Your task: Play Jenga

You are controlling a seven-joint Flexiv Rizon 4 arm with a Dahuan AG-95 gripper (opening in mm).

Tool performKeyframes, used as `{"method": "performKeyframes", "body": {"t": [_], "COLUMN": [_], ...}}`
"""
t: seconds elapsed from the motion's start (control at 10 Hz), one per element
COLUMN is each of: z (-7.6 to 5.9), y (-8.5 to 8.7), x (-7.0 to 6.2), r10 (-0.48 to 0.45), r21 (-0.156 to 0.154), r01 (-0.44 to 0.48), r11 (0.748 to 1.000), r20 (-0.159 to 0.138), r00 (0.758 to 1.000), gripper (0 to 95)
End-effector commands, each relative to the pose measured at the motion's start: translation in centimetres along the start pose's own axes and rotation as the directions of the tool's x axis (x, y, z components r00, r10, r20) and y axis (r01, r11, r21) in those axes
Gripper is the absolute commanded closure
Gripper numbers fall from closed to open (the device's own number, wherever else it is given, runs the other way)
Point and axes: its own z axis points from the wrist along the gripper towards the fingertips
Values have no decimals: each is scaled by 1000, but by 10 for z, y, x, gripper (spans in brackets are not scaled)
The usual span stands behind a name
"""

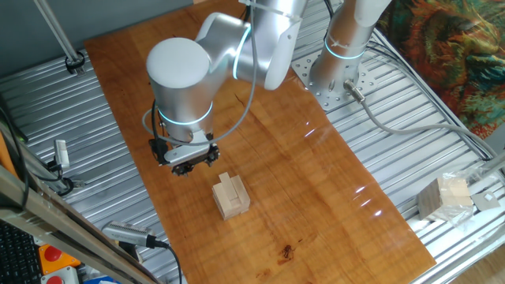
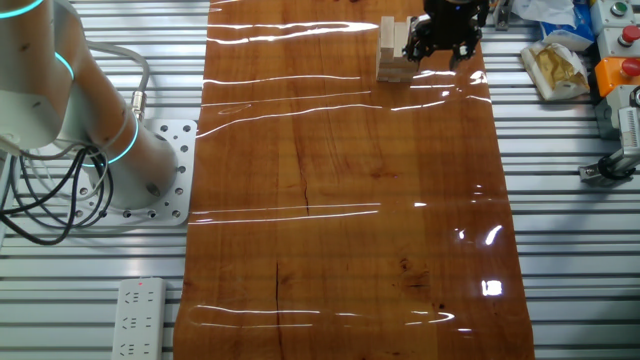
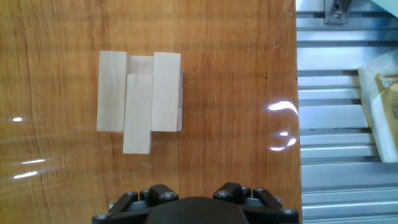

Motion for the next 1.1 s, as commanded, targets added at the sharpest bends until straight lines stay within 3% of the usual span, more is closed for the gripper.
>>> {"method": "performKeyframes", "body": {"t": [0.1, 0.3, 0.4, 0.7, 1.1], "z": [0, 0, 0, 0, 2], "y": [1, 0, 0, 4, 19], "x": [0, 0, -1, -18, -11], "r10": [4, 0, -4, -17, -38], "r21": [0, -3, -3, -9, -6], "r01": [-4, 0, 4, 17, 38], "r11": [1000, 1000, 1000, 1000, 999], "r20": [0, -3, -3, -2, 3], "r00": [1000, 1000, 1000, 1000, 999], "gripper": [570, 570, 380, 380, 380]}}
